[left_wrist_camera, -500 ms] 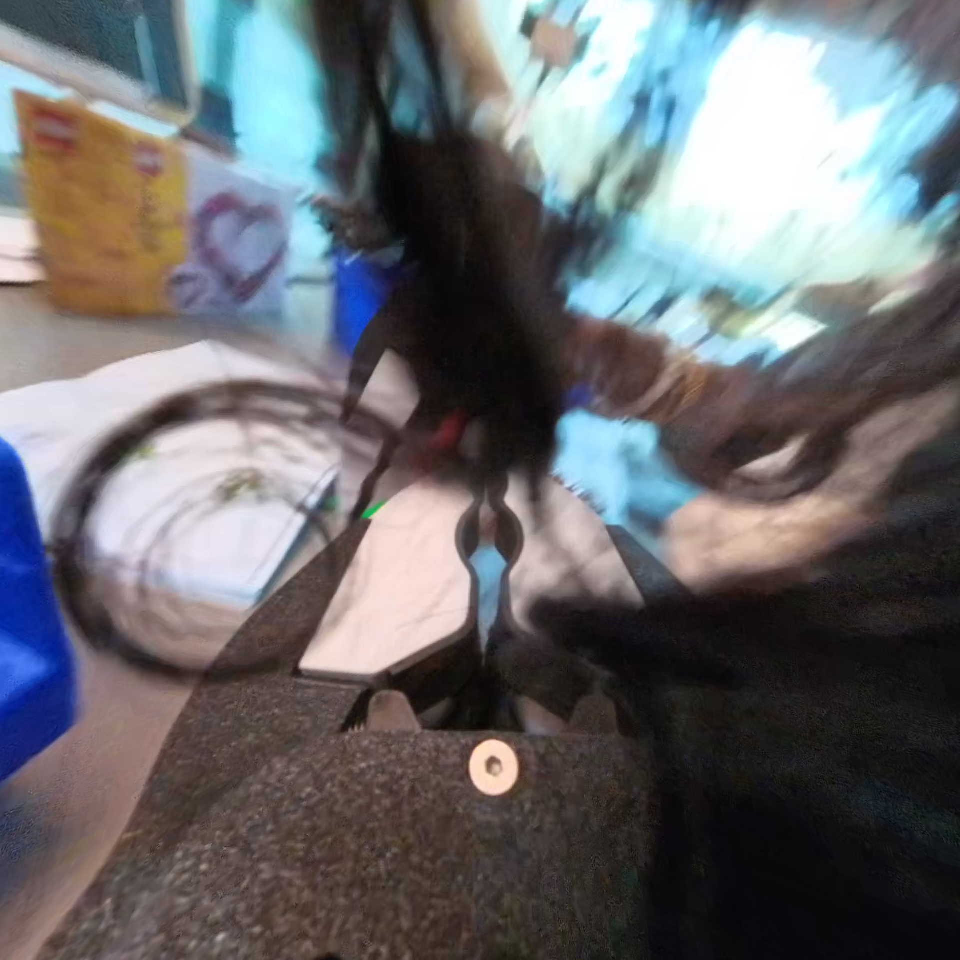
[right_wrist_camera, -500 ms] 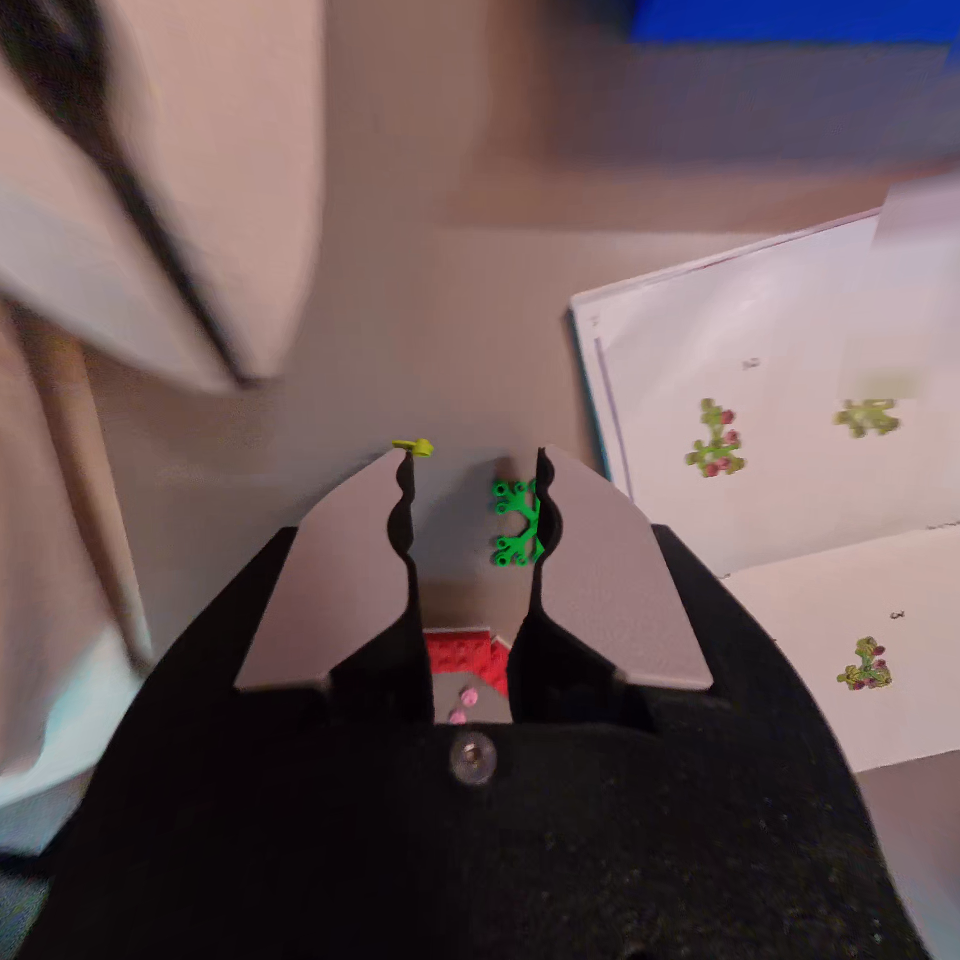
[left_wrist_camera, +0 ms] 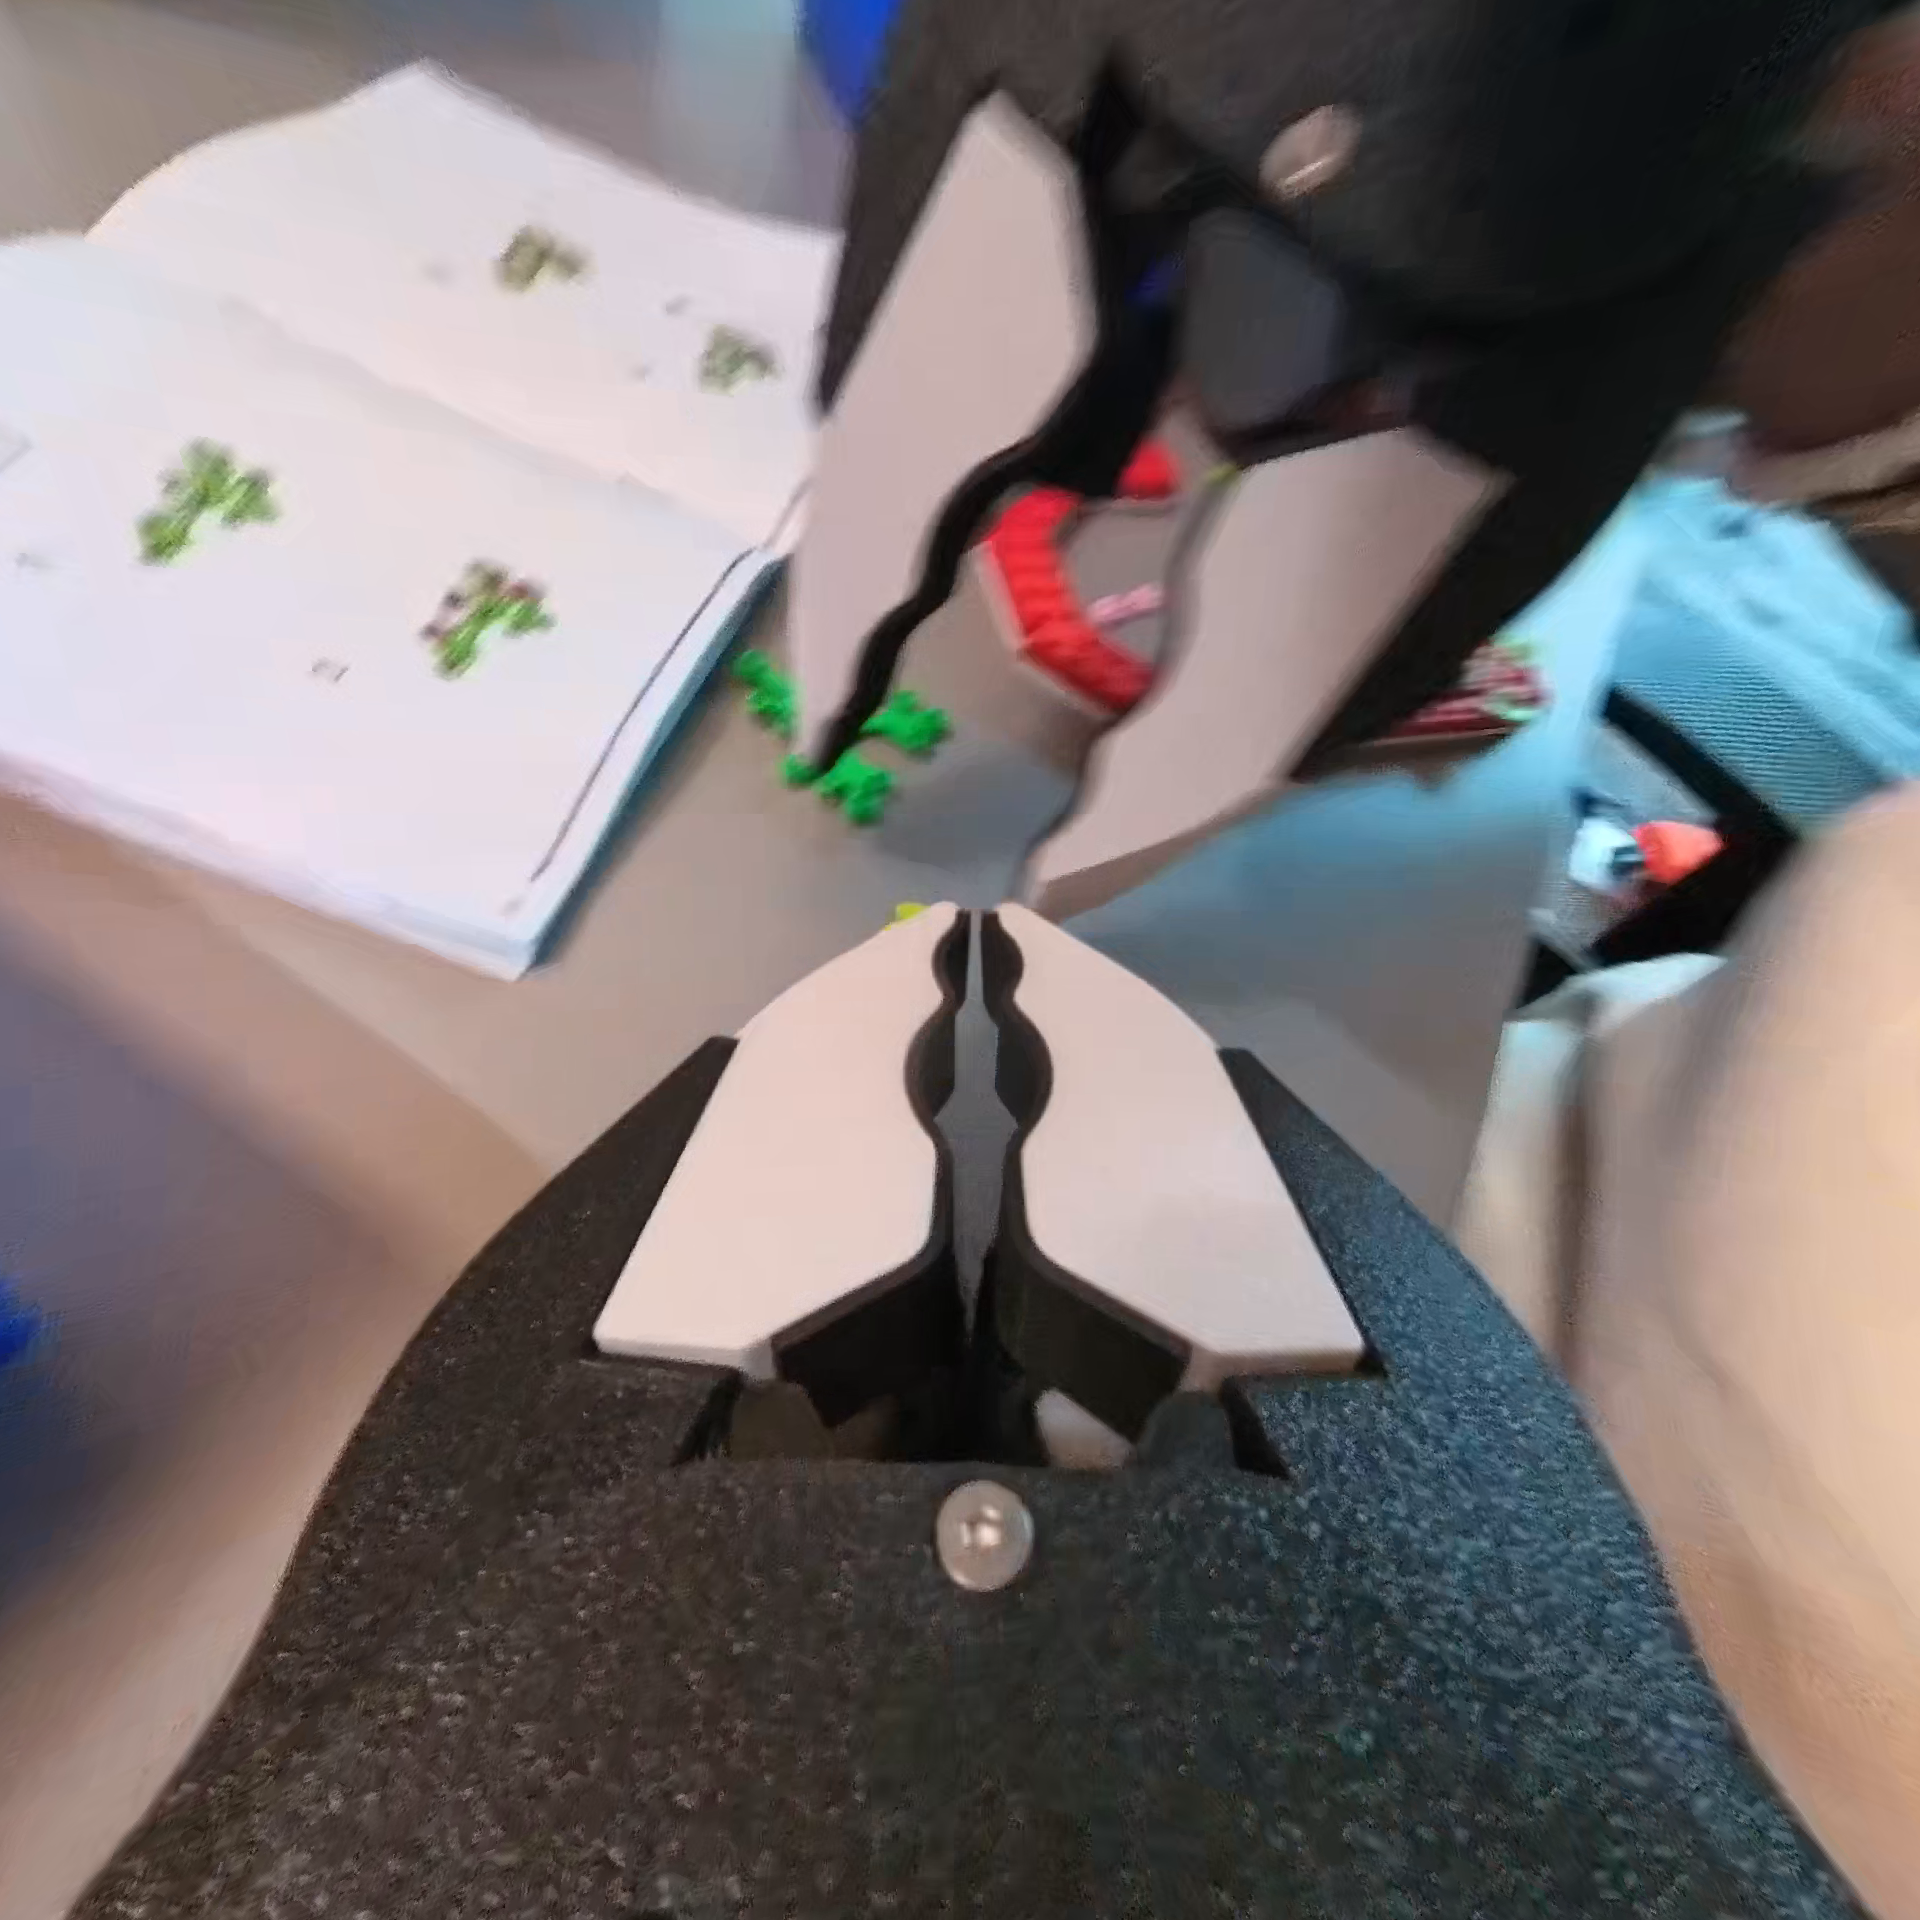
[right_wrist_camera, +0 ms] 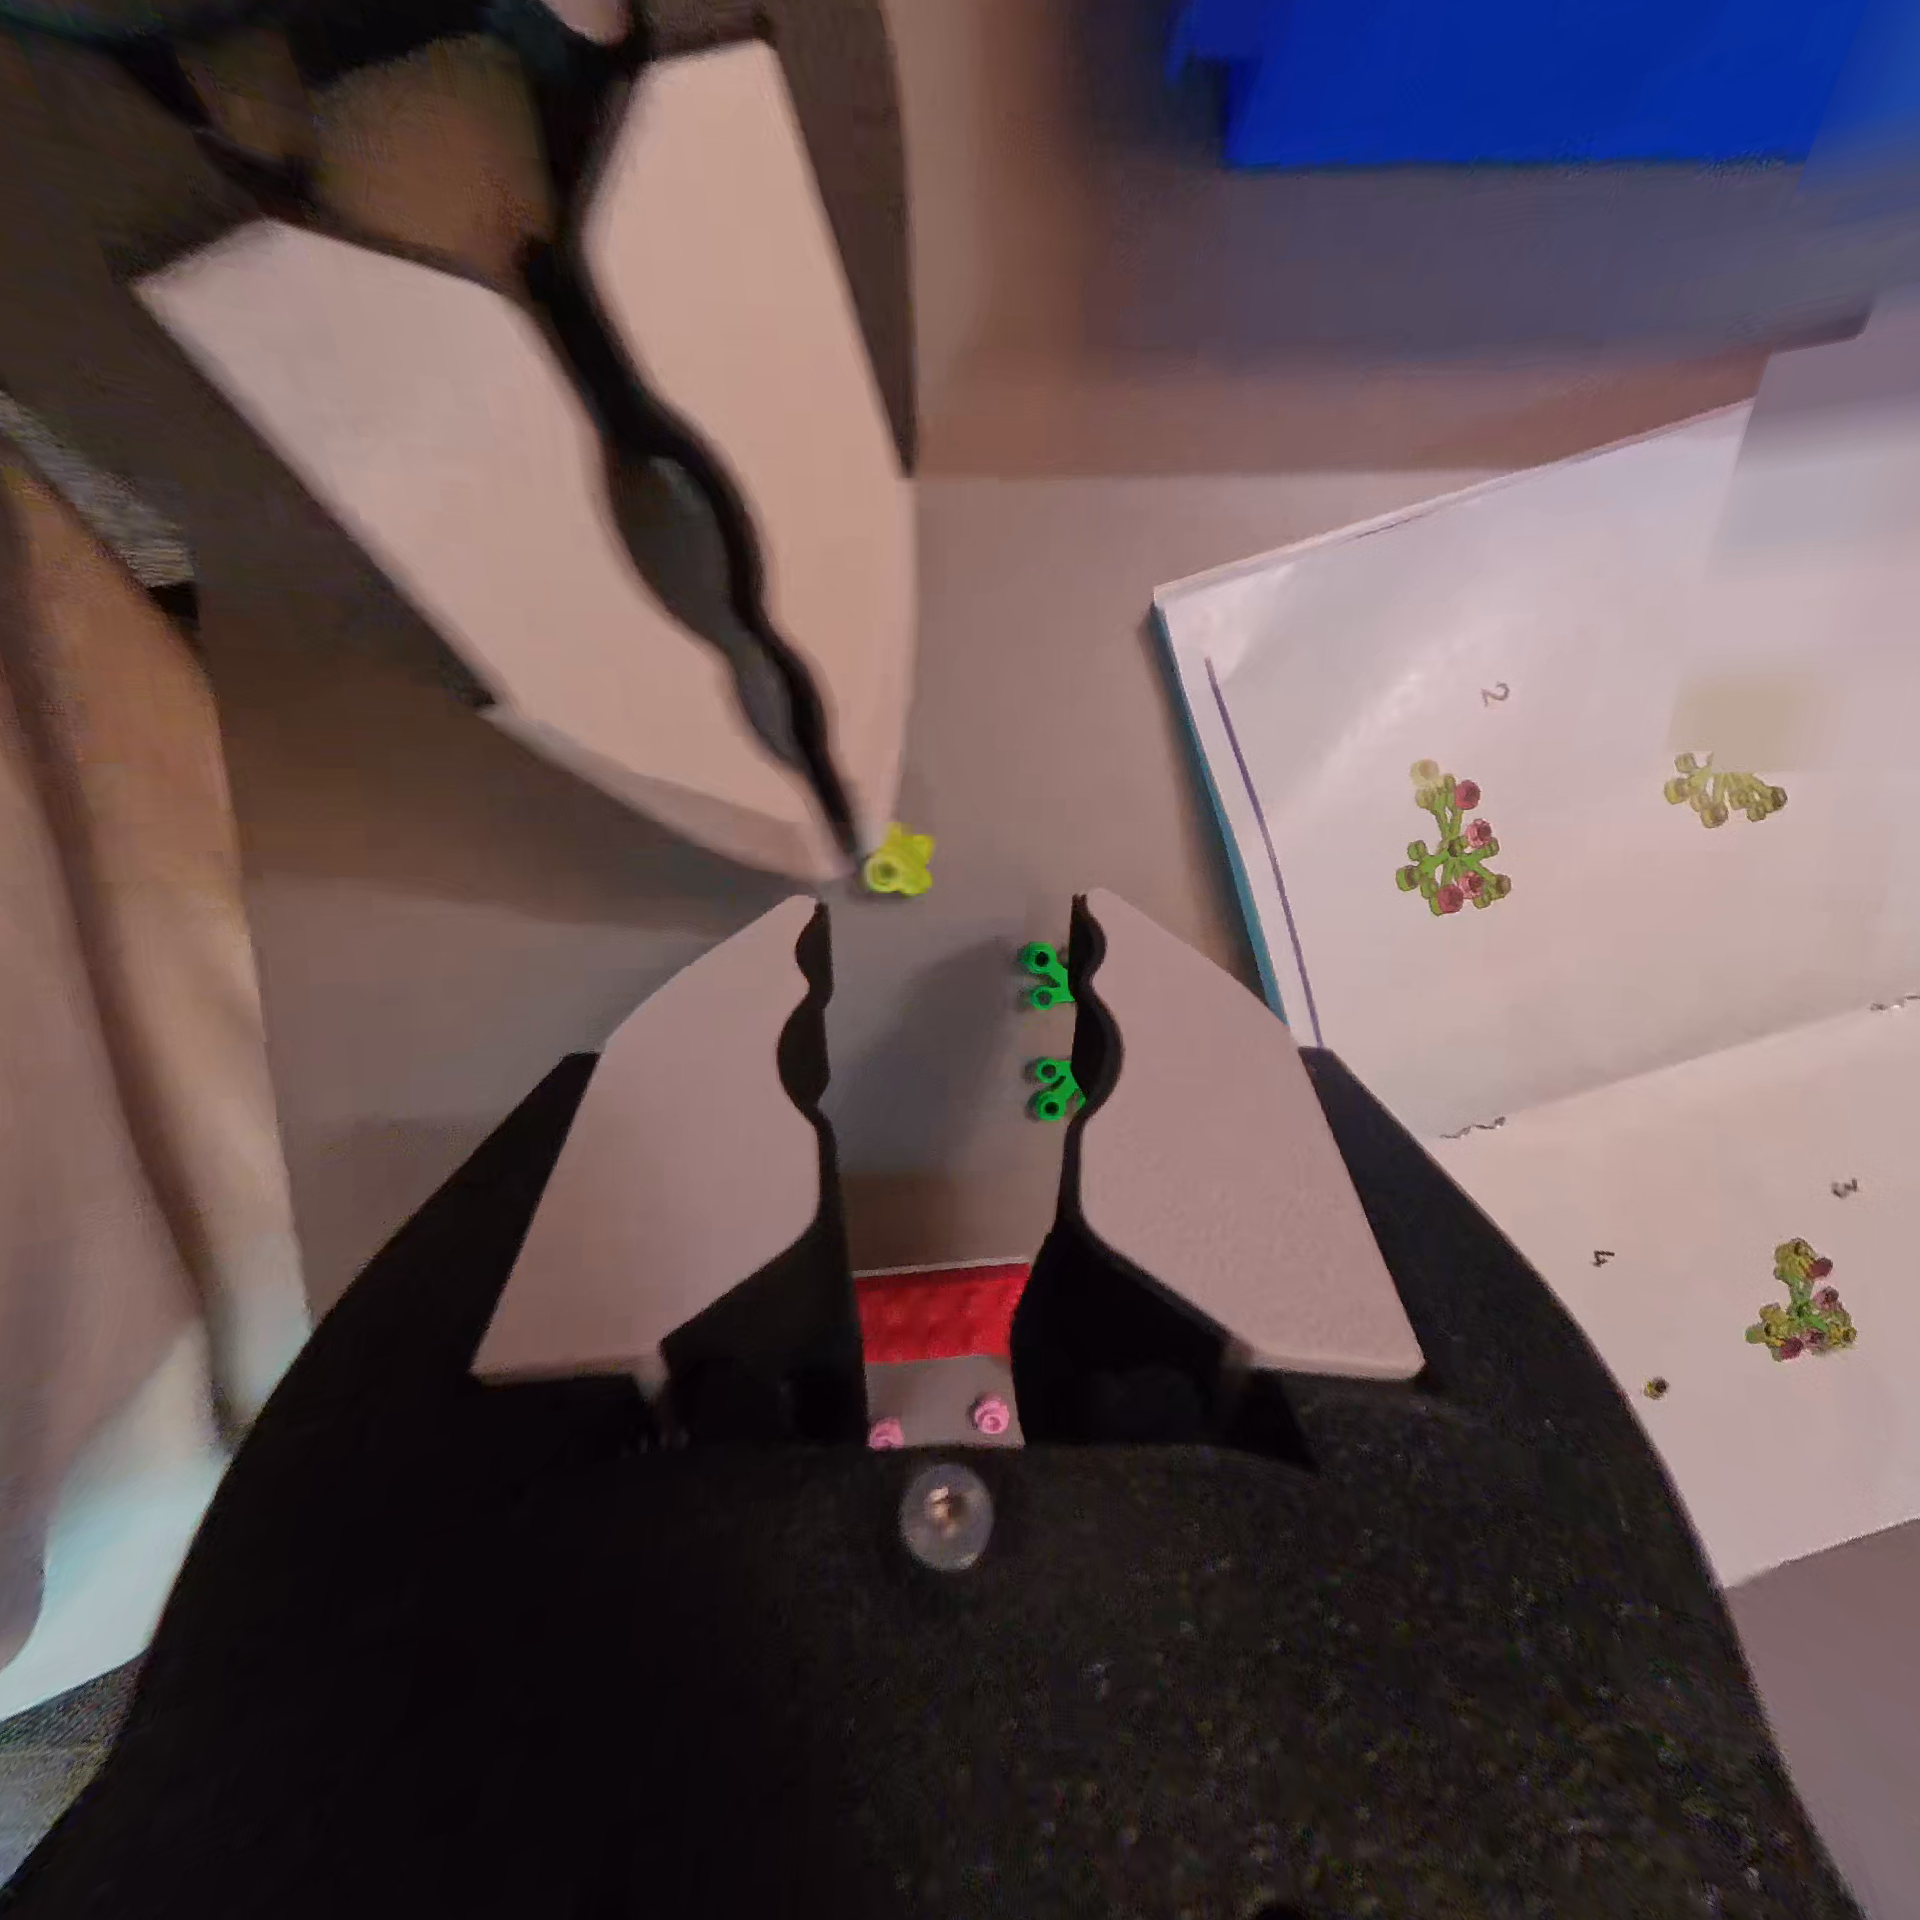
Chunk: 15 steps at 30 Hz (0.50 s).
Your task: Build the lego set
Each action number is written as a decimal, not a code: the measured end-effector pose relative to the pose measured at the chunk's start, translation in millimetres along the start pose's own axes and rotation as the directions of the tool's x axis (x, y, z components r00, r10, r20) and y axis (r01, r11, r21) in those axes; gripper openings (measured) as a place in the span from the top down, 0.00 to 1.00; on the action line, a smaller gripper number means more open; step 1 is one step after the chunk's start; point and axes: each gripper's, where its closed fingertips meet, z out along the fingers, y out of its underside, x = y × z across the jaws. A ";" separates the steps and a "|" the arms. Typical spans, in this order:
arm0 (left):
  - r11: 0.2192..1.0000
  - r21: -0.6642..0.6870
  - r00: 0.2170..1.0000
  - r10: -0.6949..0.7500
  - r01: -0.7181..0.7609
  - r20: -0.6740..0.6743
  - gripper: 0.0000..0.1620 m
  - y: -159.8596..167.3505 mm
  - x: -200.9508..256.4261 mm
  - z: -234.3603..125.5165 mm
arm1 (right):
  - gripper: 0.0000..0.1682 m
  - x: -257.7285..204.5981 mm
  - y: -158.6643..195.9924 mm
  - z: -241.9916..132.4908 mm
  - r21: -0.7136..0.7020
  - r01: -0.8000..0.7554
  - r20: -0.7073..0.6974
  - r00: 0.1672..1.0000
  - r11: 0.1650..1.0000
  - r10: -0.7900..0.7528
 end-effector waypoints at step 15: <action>0.875 0.464 0.979 -0.192 0.141 0.064 1.00 -51.6 -39.5 -72.6 | 0.81 75.6 -112.1 -86.1 0.253 0.225 -0.049 0.974 0.941 -0.219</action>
